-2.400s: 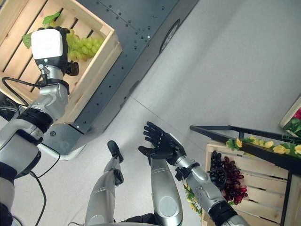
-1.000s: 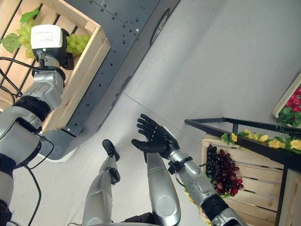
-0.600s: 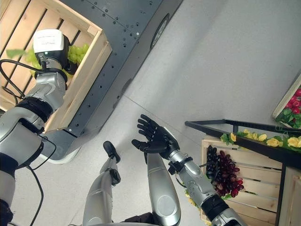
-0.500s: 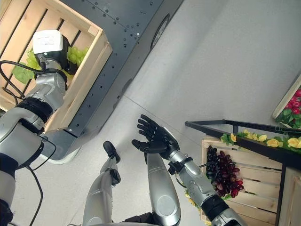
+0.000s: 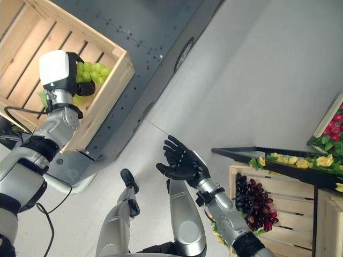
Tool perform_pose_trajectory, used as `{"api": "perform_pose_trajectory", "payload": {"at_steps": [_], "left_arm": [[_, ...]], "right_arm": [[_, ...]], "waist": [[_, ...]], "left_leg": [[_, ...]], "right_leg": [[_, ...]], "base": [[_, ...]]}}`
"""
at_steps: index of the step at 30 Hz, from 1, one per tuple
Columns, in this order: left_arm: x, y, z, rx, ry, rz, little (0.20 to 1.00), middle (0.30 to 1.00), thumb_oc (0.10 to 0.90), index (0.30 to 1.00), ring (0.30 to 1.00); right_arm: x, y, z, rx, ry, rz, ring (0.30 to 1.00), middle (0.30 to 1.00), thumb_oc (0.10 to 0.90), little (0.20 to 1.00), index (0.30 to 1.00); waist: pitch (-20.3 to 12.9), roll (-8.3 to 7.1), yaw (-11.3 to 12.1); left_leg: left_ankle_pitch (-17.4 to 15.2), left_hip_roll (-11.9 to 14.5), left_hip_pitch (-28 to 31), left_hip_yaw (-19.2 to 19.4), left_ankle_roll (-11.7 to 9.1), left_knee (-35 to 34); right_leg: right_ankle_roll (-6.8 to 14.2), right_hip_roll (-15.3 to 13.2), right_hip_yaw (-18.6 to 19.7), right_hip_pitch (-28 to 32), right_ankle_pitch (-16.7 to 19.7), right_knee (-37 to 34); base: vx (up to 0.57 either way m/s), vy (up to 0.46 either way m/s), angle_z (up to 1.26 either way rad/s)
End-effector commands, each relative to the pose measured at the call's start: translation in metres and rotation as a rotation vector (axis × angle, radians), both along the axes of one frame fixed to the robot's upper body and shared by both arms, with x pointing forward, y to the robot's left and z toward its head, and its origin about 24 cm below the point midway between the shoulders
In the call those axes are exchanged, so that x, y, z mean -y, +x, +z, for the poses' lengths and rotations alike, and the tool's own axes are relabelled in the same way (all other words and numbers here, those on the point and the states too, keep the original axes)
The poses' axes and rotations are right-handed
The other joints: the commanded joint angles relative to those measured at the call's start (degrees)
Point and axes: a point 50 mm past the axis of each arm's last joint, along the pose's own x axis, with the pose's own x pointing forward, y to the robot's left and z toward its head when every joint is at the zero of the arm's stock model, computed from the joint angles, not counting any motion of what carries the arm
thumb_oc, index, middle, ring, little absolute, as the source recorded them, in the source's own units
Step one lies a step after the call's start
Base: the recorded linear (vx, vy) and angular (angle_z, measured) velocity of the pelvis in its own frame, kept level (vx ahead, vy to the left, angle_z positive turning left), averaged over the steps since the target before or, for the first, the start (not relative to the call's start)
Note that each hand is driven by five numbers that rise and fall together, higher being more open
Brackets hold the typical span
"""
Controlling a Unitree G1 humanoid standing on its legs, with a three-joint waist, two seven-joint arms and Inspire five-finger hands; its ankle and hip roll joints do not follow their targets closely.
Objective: Pick up the fruits from the basket on one side to the basket on the other side
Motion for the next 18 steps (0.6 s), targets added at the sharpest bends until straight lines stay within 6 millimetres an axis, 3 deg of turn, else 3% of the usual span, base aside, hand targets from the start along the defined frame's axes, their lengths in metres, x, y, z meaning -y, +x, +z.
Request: {"api": "perform_pose_trajectory", "payload": {"at_steps": [1, 7, 14, 18], "left_arm": [[-0.032, -0.024, 0.077, 0.437, 0.065, 0.049, 0.3, 0.3, 0.4, 0.3, 0.3], [-0.024, -0.037, 0.067, 0.574, 0.032, -0.002, 0.3, 0.3, 0.4, 0.3, 0.3], [-0.009, -0.066, 0.042, 0.781, -0.048, -0.14, 0.3, 0.3, 0.4, 0.3, 0.3], [0.001, -0.075, 0.032, 0.803, -0.13, -0.227, 0.3, 0.3, 0.4, 0.3, 0.3]], "right_arm": [[-0.001, -0.005, 0.035, 0.193, 0.122, -0.028, 0.9, 0.9, 0.8, 0.9, 0.9], [0.001, -0.01, 0.032, 0.17, 0.13, -0.048, 0.9, 0.9, 0.8, 0.9, 0.9], [0.0, -0.021, 0.024, 0.107, 0.131, -0.102, 0.9, 0.9, 0.8, 0.9, 0.9], [0.001, -0.026, 0.021, 0.086, 0.129, -0.108, 0.9, 0.9, 0.8, 0.9, 0.9]], "waist": [[-2.79, -2.02, 0.39], [-5.91, -1.41, 0.92], [-13.52, -0.51, 2.73], [-16.87, -0.13, 3.12]], "left_leg": [[0.8, 1.51, -1.31, -0.17, -0.47, 3.33], [0.2, 1.37, 1.82, -0.8, -0.43, 2.77], [0.2, 0.15, 8.58, -2.43, -0.13, -1.76], [0.17, 0.33, 11.23, -2.51, -0.14, -3.48]], "right_leg": [[-2.4, 1.91, -1.87, 4.68, 3.58, -5.32], [-2.53, 1.56, -2.03, 8.2, 2.97, -6.41], [-1.89, 0.42, -2.67, 15.06, 3.51, -11.36], [-1.5, 0.05, -2.6, 17.46, 3.64, -12.92]], "base": [[0.0, 0.0, 0.0], [0.03, -0.006, 0.08], [0.1, -0.002, 0.05], [0.08, 0.021, 0.02]]}}
